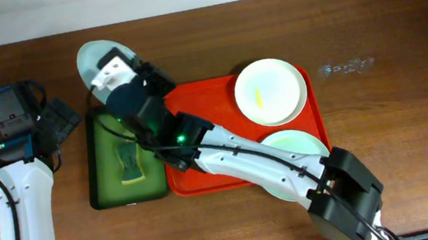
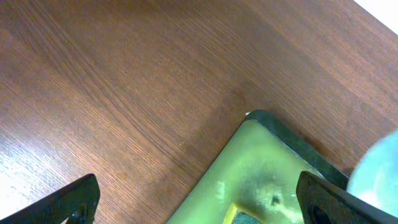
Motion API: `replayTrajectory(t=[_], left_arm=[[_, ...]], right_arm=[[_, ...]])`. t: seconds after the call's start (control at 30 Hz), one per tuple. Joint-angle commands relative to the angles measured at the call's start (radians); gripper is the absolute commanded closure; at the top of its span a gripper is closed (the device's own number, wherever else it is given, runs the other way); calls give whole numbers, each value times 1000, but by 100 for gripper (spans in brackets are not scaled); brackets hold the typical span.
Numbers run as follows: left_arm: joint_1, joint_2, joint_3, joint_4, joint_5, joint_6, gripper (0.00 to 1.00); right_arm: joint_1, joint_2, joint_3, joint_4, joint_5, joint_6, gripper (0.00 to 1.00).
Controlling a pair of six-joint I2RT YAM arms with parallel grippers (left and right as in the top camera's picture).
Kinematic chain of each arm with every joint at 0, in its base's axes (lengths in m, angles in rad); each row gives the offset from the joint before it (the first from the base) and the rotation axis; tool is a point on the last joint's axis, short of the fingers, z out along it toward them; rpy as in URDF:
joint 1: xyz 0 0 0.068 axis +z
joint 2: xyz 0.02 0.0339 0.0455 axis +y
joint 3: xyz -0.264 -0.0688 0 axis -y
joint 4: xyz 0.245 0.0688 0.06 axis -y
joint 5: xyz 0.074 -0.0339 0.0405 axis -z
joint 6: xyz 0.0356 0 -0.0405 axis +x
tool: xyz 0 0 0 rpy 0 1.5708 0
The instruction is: Clean dirty plates on tray and stack at the side
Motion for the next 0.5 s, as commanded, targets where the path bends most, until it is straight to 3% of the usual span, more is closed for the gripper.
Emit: replayTrajectory(t=[0.0, 0.1, 0.4, 0.47], left_arm=[[4, -17, 15, 0, -7, -12, 1], [4, -17, 15, 0, -7, -12, 1], [4, -17, 15, 0, -7, -12, 1], [4, -17, 15, 0, -7, -12, 1]], right_arm=[[42, -13, 20, 74, 76, -280, 96], [57, -13, 20, 135, 76, -349, 96], [53, -13, 20, 135, 76, -335, 96], [29, -13, 20, 107, 75, -117, 96]])
